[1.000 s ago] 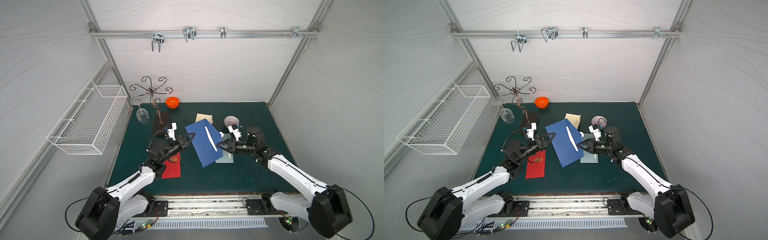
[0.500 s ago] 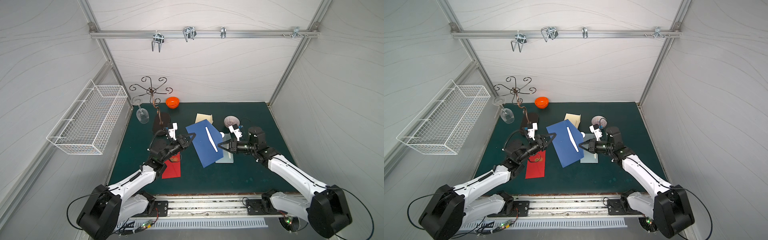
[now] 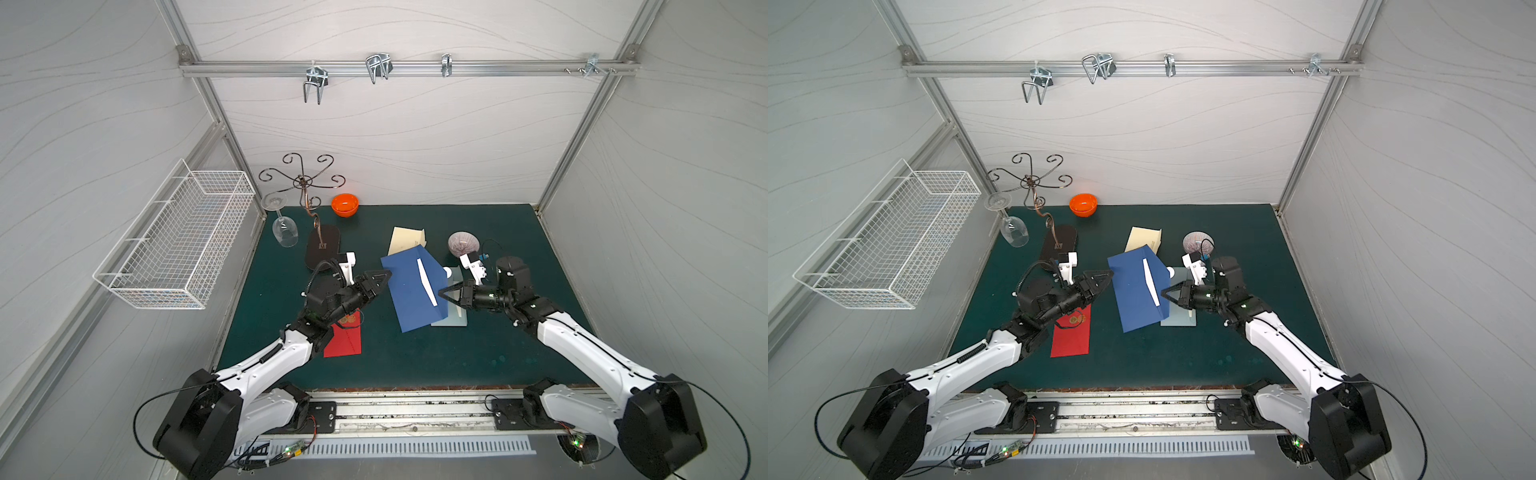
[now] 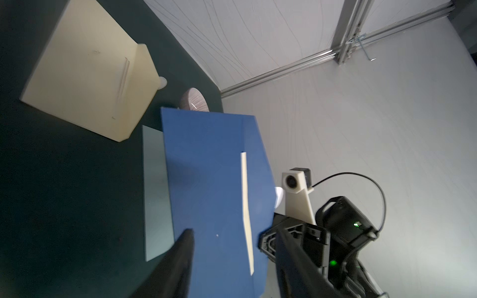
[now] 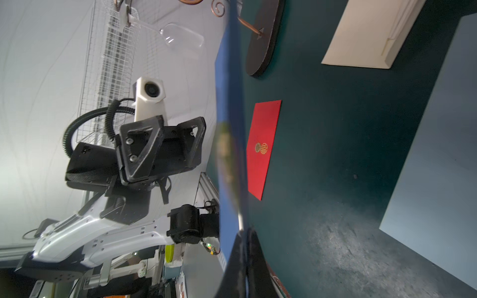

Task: Open the envelope
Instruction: Place the envelope at the center of the board.

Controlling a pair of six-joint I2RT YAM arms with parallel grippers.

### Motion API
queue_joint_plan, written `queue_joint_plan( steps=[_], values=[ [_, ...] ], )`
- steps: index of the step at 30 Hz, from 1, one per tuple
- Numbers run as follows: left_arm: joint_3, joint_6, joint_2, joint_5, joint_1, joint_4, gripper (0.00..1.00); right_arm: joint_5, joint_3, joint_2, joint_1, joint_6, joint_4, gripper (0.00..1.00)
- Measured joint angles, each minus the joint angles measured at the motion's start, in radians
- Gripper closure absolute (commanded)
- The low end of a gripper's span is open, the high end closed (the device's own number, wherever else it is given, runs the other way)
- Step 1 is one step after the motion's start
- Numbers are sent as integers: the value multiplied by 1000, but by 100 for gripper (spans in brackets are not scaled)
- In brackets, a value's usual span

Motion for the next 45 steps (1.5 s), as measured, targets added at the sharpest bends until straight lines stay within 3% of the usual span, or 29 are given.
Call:
queue_joint_plan(
  steps=[11,17,23,36,45],
  values=[
    [1,76,-81,-179,0,-315,29,164,8,24,49,-20,-119,99],
    [25,167,-94,-217,0,-445,29,288,79,-54,14,-85,-285,97],
    [64,241,-94,-251,0,-546,28,279,107,-115,-24,-113,-317,96],
    [92,266,-200,-463,0,-770,27,273,56,160,209,23,-108,96],
    [60,241,-245,-490,0,-797,27,344,23,335,248,149,42,95]
  ],
)
